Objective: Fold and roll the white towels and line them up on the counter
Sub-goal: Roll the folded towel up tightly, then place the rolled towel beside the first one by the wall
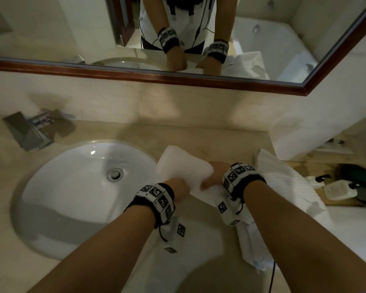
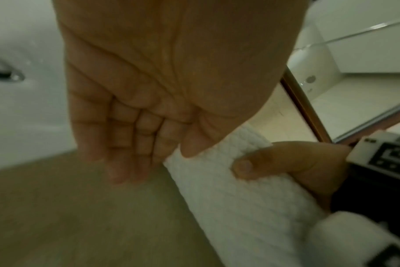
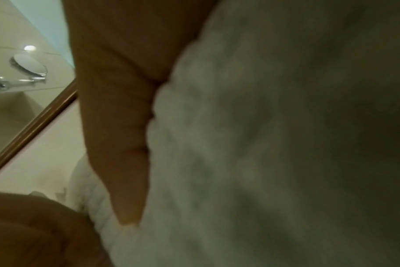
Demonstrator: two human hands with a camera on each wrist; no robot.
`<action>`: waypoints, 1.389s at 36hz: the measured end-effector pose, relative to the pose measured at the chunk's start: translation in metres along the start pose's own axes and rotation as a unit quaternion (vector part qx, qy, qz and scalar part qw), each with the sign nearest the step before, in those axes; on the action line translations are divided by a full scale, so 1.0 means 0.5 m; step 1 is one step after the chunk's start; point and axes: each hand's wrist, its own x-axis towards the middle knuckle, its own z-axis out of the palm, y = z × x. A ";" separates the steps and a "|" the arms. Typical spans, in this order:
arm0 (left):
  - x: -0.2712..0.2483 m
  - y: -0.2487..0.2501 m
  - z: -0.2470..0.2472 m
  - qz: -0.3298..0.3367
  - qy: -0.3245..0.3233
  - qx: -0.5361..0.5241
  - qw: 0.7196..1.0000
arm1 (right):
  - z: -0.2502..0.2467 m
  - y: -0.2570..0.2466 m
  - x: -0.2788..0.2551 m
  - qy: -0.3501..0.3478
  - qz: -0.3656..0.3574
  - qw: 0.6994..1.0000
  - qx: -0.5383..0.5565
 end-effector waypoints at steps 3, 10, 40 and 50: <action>-0.016 0.003 0.010 0.020 -0.020 -0.031 0.999 | -0.041 -0.039 -0.127 -0.033 -0.008 0.996 0.087; -0.059 -0.023 0.005 0.035 -0.118 -0.461 0.879 | -0.053 -0.064 -0.235 -0.021 -0.066 0.945 0.320; -0.395 -0.637 -0.349 0.154 0.232 -0.631 0.724 | 0.006 -0.912 -0.324 -0.111 -0.260 0.777 0.563; -0.397 -0.939 -0.517 0.111 0.234 -0.531 0.806 | 0.109 -1.216 -0.286 -0.071 -0.187 0.753 0.627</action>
